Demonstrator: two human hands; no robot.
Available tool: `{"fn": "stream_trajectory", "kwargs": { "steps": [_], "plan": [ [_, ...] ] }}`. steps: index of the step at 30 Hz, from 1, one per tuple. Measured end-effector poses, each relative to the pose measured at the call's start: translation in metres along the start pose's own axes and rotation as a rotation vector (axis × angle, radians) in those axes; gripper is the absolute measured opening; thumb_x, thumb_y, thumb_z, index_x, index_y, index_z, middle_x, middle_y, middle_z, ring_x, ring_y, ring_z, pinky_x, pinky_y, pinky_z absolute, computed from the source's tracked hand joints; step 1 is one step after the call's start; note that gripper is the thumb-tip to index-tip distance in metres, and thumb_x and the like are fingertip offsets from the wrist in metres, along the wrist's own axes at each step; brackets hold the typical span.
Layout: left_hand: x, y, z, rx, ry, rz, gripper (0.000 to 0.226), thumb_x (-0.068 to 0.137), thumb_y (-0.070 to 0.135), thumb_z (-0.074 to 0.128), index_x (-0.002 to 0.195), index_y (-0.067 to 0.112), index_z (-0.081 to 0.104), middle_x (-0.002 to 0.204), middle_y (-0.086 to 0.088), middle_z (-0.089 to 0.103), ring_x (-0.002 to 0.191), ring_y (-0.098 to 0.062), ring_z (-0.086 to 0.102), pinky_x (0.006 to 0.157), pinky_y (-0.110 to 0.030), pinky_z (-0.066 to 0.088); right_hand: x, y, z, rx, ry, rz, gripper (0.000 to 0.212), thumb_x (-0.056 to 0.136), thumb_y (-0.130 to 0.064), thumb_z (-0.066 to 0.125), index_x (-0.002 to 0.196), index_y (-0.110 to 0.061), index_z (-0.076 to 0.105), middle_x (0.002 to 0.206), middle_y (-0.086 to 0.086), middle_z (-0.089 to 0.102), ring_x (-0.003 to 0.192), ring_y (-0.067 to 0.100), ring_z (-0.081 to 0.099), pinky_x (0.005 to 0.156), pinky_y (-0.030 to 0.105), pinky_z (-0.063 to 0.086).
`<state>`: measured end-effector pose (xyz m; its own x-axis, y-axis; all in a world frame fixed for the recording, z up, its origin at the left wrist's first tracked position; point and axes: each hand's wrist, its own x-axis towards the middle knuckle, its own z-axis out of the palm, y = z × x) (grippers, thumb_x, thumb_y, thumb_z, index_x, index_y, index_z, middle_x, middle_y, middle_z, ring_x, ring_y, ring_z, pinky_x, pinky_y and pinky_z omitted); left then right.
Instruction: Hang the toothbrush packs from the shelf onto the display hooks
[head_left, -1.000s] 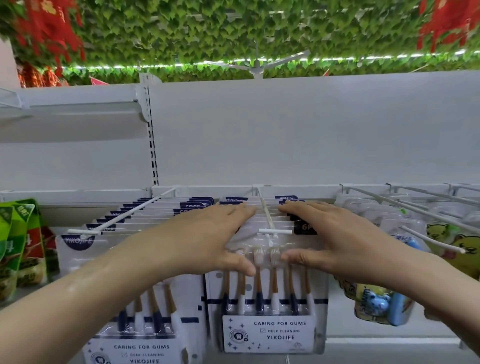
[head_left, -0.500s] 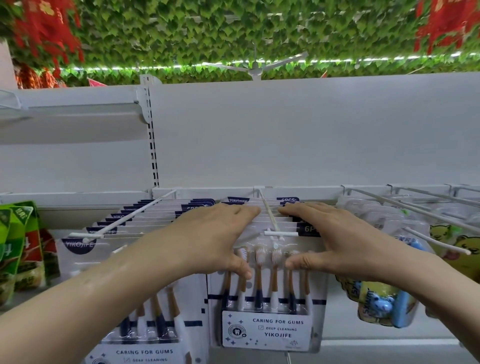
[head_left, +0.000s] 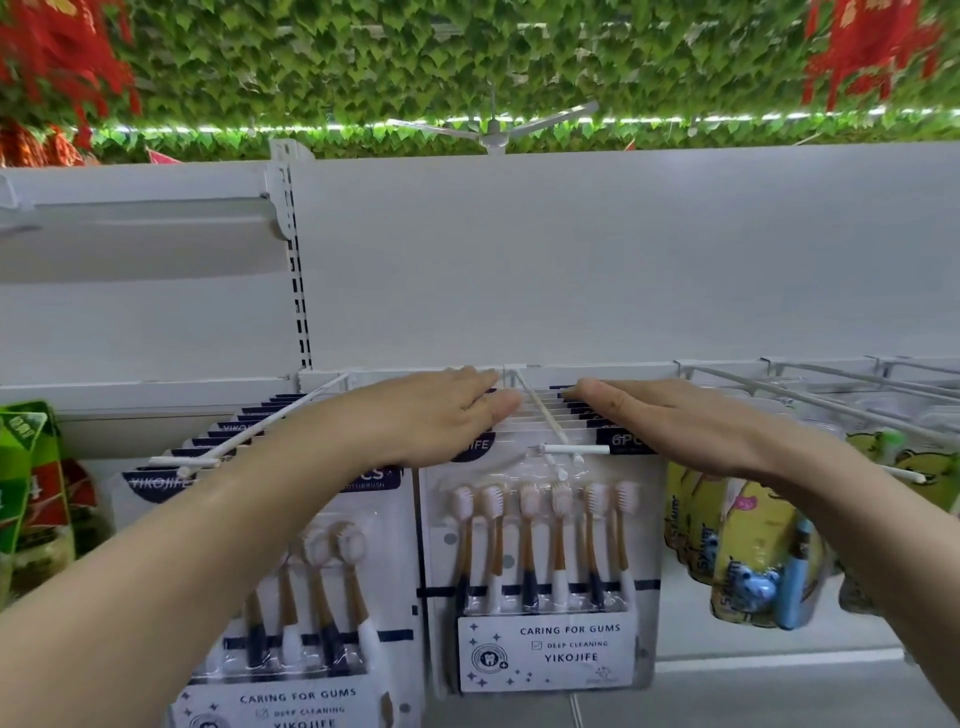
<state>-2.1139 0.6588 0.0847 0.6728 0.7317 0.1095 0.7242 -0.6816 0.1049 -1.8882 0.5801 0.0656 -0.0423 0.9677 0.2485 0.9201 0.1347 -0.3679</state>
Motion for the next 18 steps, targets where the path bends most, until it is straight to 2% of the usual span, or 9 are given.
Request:
{"fn": "stream_trajectory", "kwargs": {
  "steps": [3,7,10,13,16,18],
  "plan": [
    [0.016,-0.001,0.001,-0.016,-0.040,-0.029,0.064,0.102,0.057,0.012,0.158,0.027,0.011,0.165,0.008,0.008,0.152,-0.008,0.004,0.120,-0.026,0.001,0.012,-0.001,0.001,0.030,-0.025,0.049,0.082,0.084,-0.079,0.014,0.150,-0.038,0.042,0.158,-0.014,0.035,0.146,0.010,0.033,0.119,0.031,0.020],
    [0.030,-0.006,0.001,-0.051,-0.150,-0.037,0.064,0.100,0.063,0.009,0.157,0.035,0.016,0.164,0.013,0.013,0.152,-0.011,0.011,0.124,-0.036,0.005,0.027,0.004,0.004,0.144,-0.070,0.108,0.088,0.080,-0.089,0.021,0.148,-0.039,0.045,0.157,-0.015,0.038,0.144,0.010,0.036,0.123,0.042,0.022],
    [0.036,-0.007,0.001,-0.056,-0.193,-0.037,0.062,0.099,0.065,0.009,0.156,0.040,0.013,0.165,0.012,0.010,0.152,-0.013,0.009,0.124,-0.042,0.006,0.042,0.004,0.006,0.193,-0.146,0.133,0.099,0.074,-0.096,0.023,0.149,-0.036,0.044,0.159,-0.014,0.036,0.146,0.010,0.034,0.124,0.043,0.019],
    [0.041,-0.006,0.001,-0.048,-0.219,-0.041,0.060,0.100,0.063,0.008,0.155,0.041,0.010,0.165,0.013,0.007,0.153,-0.014,0.006,0.124,-0.043,0.004,0.054,0.005,0.006,0.211,-0.195,0.150,0.107,0.066,-0.101,0.024,0.148,-0.035,0.047,0.156,-0.013,0.040,0.143,0.009,0.038,0.123,0.044,0.021],
    [0.046,-0.009,0.003,-0.018,-0.236,-0.062,0.059,0.099,0.065,0.007,0.155,0.044,0.007,0.165,0.012,0.005,0.153,-0.016,0.006,0.124,-0.046,0.005,0.056,0.001,0.005,0.204,-0.186,0.173,0.105,0.070,-0.098,0.023,0.148,-0.032,0.046,0.157,-0.011,0.040,0.143,0.010,0.038,0.124,0.042,0.019],
    [0.047,-0.010,0.004,-0.038,-0.241,-0.065,0.059,0.100,0.062,0.007,0.155,0.042,0.007,0.165,0.011,0.004,0.153,-0.016,0.005,0.124,-0.045,0.005,0.055,-0.002,0.006,0.199,-0.151,0.170,0.094,0.082,-0.090,0.021,0.150,-0.029,0.044,0.160,-0.009,0.035,0.146,0.012,0.032,0.124,0.041,0.017]
  ]
}}
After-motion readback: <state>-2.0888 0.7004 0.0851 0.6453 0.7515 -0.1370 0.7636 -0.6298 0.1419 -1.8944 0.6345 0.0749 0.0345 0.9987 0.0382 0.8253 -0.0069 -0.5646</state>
